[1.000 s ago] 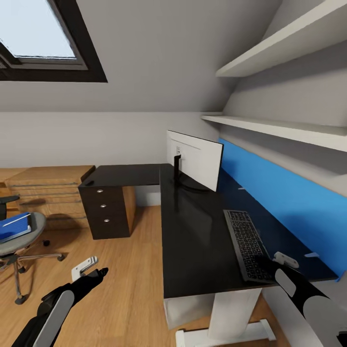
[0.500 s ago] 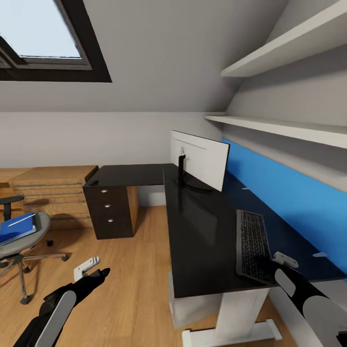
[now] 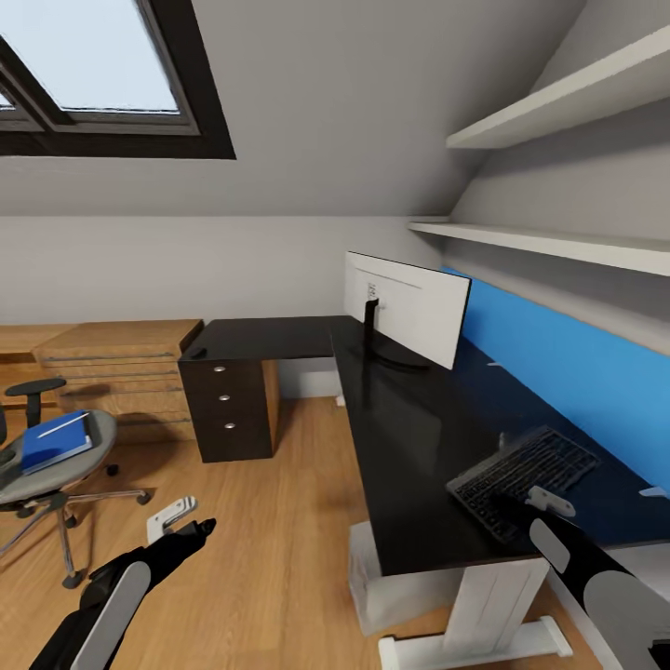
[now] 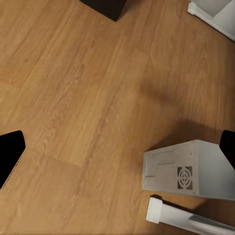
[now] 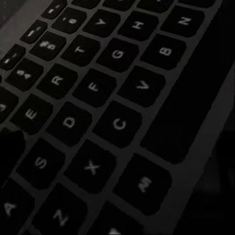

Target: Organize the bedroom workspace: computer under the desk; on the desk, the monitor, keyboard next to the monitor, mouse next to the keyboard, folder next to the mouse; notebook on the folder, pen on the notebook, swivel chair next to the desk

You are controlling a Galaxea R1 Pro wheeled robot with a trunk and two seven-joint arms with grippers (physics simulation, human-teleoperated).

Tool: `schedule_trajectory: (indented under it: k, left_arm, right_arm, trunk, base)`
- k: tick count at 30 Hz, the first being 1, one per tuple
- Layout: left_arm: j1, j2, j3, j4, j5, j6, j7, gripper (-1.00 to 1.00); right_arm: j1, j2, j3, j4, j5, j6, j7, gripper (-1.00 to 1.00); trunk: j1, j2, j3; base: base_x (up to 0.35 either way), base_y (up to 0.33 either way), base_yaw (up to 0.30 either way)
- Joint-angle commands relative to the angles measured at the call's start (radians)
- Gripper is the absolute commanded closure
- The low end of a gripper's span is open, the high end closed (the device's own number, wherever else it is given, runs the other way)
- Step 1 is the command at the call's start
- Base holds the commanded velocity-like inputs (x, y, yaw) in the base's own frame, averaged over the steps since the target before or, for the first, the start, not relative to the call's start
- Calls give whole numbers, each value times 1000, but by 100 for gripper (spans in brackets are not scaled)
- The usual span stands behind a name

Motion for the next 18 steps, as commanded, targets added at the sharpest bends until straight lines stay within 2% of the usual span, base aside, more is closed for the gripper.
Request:
schedule_trajectory:
  k: [1, 9, 18]
  left_arm:
    - [-1, 0, -1, -1, 11, 3, 8, -100]
    - [-1, 0, -14, -1, 11, 3, 8, -100]
    - [-1, 0, -17, -1, 11, 2, 9, -100]
  right_arm:
    - [-1, -1, 9, -2, -8, 4, -7, -100]
    - [-1, -1, 9, -2, -8, 4, -7, -100]
    - [0, -1, 9, -4, -8, 4, -7, -100]
  trunk:
    - [0, -1, -1]
    - [0, -1, -1]
    - [0, -1, -1]
  base:
    - [0, 233, 0]
    - [0, 214, 0]
    - [20, 46, 0]
